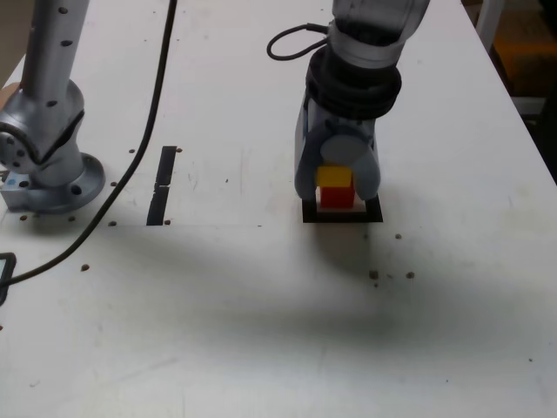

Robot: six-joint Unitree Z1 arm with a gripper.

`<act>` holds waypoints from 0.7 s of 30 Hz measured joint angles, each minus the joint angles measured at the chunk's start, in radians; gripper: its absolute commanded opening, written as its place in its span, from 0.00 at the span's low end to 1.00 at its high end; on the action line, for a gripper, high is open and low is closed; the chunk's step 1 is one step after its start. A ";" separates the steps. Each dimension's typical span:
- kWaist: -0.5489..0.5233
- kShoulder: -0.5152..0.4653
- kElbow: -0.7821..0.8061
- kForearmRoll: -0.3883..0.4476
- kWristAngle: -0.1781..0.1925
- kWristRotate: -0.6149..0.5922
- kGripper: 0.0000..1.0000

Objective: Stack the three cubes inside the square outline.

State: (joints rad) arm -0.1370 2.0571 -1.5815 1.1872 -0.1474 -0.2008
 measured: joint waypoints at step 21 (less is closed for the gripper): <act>0.013 -0.032 0.008 0.017 0.028 -0.001 0.69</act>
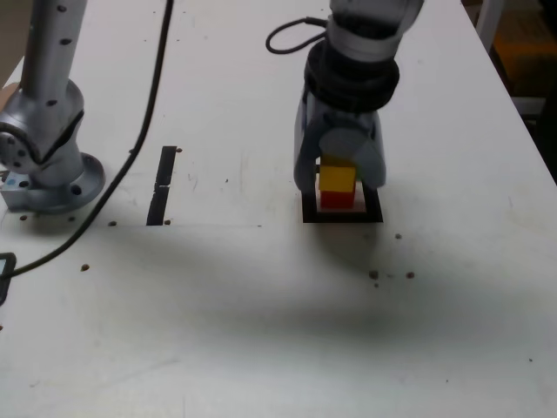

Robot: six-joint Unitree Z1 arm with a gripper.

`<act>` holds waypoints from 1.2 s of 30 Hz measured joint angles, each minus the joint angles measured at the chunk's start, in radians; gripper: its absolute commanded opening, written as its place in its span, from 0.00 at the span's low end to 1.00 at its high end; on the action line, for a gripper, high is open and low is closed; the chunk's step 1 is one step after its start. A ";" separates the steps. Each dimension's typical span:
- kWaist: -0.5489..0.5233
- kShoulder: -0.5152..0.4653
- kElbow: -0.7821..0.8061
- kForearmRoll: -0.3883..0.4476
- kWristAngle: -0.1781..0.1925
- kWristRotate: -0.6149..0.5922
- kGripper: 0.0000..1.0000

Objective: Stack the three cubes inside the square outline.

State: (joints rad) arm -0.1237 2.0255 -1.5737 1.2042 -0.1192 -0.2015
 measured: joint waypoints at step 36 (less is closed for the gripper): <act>0.176 -0.025 -0.135 0.112 0.125 0.417 0.69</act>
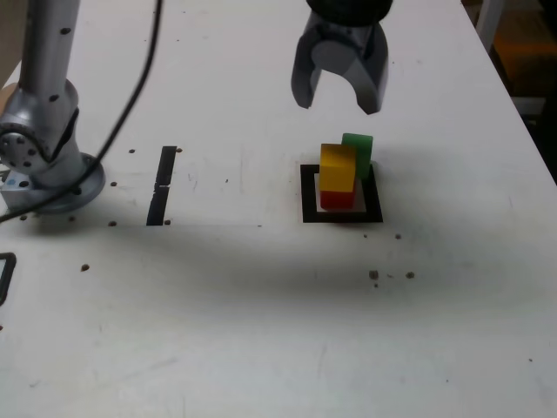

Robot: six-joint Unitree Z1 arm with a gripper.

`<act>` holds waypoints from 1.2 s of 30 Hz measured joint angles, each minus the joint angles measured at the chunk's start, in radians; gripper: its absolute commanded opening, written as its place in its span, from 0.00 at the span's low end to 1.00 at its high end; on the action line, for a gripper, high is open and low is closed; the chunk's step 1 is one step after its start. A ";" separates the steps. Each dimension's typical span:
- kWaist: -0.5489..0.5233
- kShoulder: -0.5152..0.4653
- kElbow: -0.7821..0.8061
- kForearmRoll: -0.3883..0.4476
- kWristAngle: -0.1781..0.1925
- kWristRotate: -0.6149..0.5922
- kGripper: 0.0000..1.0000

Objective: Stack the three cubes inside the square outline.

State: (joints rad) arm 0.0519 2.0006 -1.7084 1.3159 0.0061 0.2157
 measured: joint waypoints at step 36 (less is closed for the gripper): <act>0.054 0.190 -0.007 -0.118 -0.093 0.090 0.71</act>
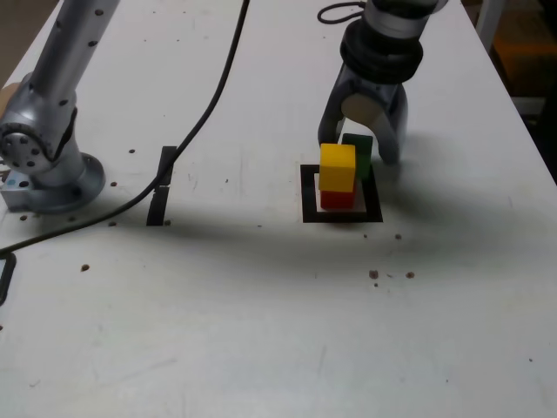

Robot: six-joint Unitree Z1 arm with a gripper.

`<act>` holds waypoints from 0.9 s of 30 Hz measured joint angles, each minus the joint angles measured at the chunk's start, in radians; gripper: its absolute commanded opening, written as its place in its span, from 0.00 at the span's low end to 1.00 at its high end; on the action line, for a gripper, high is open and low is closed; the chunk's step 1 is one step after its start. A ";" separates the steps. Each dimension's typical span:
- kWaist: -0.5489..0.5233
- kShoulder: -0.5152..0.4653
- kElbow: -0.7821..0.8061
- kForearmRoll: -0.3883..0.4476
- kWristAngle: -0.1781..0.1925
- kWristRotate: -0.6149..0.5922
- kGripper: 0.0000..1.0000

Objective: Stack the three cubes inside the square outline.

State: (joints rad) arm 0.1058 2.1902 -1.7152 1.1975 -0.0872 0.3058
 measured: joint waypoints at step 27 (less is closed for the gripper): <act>0.037 0.011 -0.004 -0.039 -0.002 0.029 0.19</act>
State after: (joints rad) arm 0.1426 2.2015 -1.7191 1.1584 -0.0889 0.3351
